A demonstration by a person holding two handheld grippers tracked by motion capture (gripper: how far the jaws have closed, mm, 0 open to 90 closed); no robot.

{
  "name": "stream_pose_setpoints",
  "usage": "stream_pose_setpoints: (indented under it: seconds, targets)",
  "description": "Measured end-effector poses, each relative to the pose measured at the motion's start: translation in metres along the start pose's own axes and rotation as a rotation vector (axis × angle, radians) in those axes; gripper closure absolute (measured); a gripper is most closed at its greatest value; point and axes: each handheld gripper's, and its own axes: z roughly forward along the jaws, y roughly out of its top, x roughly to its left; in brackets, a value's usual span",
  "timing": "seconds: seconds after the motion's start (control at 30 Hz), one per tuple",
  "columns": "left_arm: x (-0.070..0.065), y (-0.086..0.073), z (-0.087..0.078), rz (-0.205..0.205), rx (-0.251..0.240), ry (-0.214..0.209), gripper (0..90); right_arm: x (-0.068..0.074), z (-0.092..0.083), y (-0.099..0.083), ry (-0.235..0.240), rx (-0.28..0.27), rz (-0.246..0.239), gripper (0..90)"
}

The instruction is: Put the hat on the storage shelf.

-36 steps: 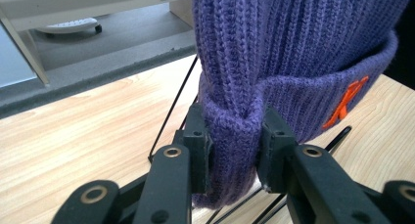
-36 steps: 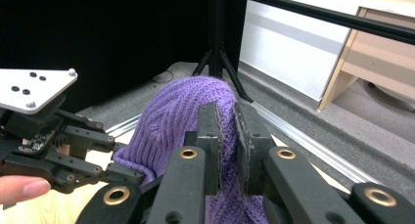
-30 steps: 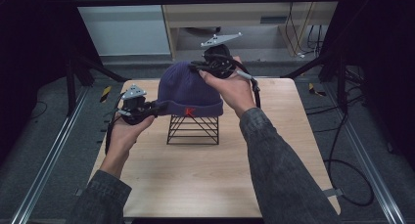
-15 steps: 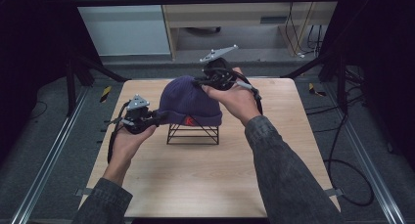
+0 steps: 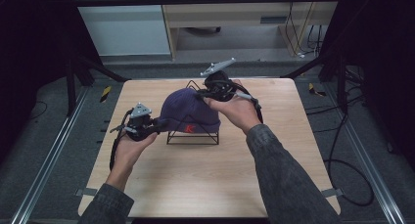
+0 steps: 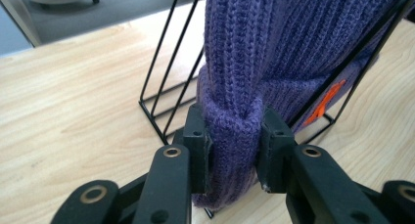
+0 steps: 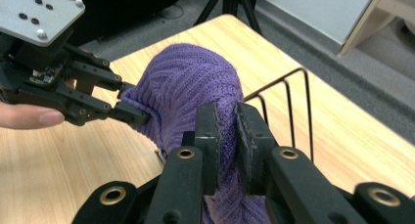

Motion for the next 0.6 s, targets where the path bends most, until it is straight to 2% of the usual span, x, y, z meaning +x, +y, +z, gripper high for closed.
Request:
stream_pose_setpoints:
  seconds: [0.2, 0.4, 0.53, 0.6]
  targets:
    - [-0.003, -0.003, -0.002, 0.009, -0.003, 0.000, 69.9, 0.002, 0.000, -0.006, -0.005, 0.017, 0.003, 80.5]
    - [-0.005, -0.004, -0.002, 0.034, 0.003, 0.008, 69.8, 0.003, 0.000, -0.007, -0.006, 0.024, 0.001, 80.5]
    - [-0.004, -0.006, -0.002, 0.037, 0.009, 0.005, 69.8, 0.001, 0.004, -0.009, 0.006, 0.022, 0.003, 79.9]
    - [-0.004, -0.010, 0.001, 0.039, 0.022, 0.002, 69.7, 0.001, 0.010, -0.011, 0.000, 0.038, 0.008, 79.8]
